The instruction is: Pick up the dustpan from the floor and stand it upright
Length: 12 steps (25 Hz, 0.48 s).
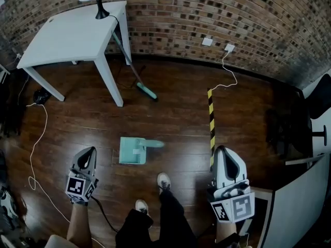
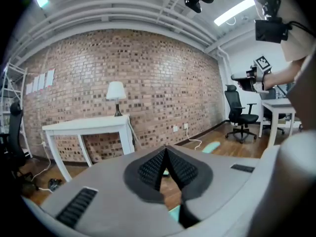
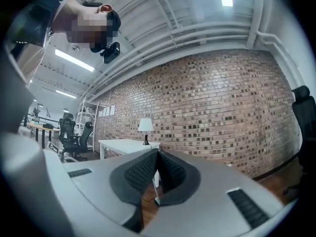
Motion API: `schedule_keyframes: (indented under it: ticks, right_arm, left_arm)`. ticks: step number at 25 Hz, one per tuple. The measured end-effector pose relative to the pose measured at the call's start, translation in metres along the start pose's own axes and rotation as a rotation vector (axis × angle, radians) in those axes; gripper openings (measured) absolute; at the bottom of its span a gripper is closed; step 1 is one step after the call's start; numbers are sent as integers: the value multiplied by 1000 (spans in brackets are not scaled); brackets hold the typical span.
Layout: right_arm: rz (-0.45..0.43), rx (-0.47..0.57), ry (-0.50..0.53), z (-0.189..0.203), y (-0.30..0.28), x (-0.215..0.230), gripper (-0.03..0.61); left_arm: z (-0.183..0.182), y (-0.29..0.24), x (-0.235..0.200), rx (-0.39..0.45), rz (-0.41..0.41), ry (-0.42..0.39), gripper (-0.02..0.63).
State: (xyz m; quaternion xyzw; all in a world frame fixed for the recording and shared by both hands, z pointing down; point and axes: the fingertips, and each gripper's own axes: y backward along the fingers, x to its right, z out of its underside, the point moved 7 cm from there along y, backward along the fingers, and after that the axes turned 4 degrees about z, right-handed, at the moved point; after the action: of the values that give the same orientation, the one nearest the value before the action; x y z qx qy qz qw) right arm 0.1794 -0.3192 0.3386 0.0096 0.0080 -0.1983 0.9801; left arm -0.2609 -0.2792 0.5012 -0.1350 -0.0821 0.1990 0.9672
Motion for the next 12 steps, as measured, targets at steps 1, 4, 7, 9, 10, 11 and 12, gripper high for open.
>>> schedule_keyframes:
  ticks: [1, 4, 7, 9, 10, 11, 12]
  right_arm:
    - [5, 2, 3, -20, 5, 0, -18]
    - [22, 14, 9, -72, 22, -5, -18]
    - [62, 47, 10, -110, 38, -14, -18]
    - [84, 63, 17, -126, 50, -22, -18]
    - [90, 64, 20, -132, 57, -26, -18]
    - [94, 63, 23, -136, 63, -30, -18]
    - [95, 60, 27, -140, 69, -34, -18]
  left_arm:
    - [-30, 9, 0, 27, 1, -10, 5]
    - [-110, 39, 3, 102, 6, -47, 5]
    - [-176, 63, 2, 182, 12, -68, 3]
    - [-206, 81, 6, 219, 11, -65, 3]
    - [-217, 92, 11, 228, 9, -63, 3]
    - [-226, 102, 16, 231, 8, -63, 3]
    - [-234, 110, 21, 232, 9, -64, 3]
